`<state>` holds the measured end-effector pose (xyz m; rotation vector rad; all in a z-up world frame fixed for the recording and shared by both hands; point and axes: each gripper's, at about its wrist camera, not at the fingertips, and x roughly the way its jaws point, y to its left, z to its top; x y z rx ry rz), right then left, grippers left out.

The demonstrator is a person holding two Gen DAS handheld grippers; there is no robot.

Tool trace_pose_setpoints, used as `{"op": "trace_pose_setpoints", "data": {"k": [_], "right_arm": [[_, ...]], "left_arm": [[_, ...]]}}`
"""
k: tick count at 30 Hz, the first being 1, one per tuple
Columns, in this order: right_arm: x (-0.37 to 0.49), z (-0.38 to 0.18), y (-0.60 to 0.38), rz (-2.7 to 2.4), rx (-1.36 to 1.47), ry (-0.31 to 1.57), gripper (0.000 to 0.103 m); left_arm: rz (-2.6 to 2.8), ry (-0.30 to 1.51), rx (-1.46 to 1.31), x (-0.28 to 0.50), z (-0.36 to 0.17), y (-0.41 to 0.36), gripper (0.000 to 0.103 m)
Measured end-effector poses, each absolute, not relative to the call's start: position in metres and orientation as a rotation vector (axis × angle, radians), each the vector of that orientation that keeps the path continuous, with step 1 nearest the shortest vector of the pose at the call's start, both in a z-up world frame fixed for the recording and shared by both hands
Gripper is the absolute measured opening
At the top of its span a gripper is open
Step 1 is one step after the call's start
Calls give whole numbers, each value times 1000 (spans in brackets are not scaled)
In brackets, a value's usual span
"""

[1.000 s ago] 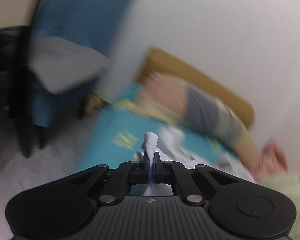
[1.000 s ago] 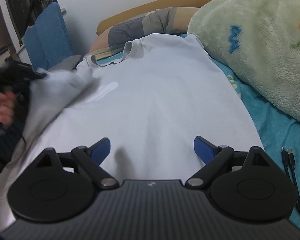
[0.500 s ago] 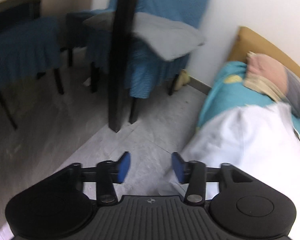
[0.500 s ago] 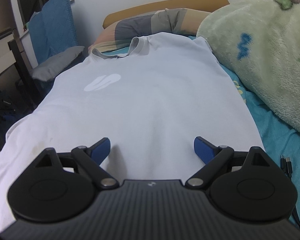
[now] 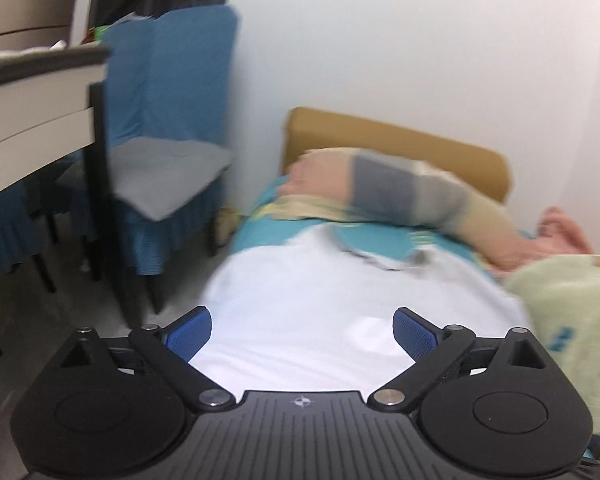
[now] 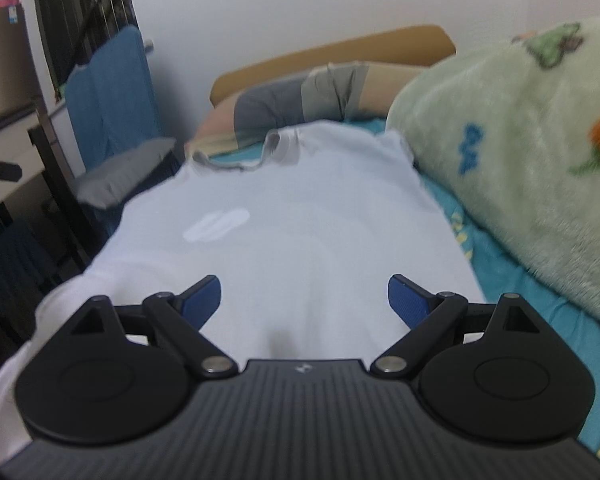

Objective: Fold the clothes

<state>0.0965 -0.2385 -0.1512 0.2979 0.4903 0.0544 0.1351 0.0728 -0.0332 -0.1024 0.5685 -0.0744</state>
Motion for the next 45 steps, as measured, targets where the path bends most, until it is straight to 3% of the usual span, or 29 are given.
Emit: {"op": "trace_pose_setpoints", "data": {"k": [4,10,18,27,28,29,37,43,45], "right_arm": [[79,-136,-255,62,358,441,92],[59,-119,-272,27,378,372,92],[62,-121,-276,25,393,364,92],[107,-157,-321,24,703,424,92],[118,-164,-331,12,763,433,80],[130,-172,-340,-2,820,445,77],[226,-239,-379,-85,1086,497,77],[272,-236,-360,-56,1001,478,76],[283,-229,-348,-77,916,487,59]], "left_arm": [[-131,528,-107,85,-15,21,99],[-180,537,-50,49,-29,-29,99],[-175,576,-44,58,-60,-14,99],[-172,618,-67,74,-82,0,99],[-169,613,-67,76,-84,2,99],[-165,608,-67,79,-86,3,99],[-165,665,-131,115,-112,13,99],[-141,688,-140,142,-122,18,99],[-133,700,-154,148,-124,22,99]]}}
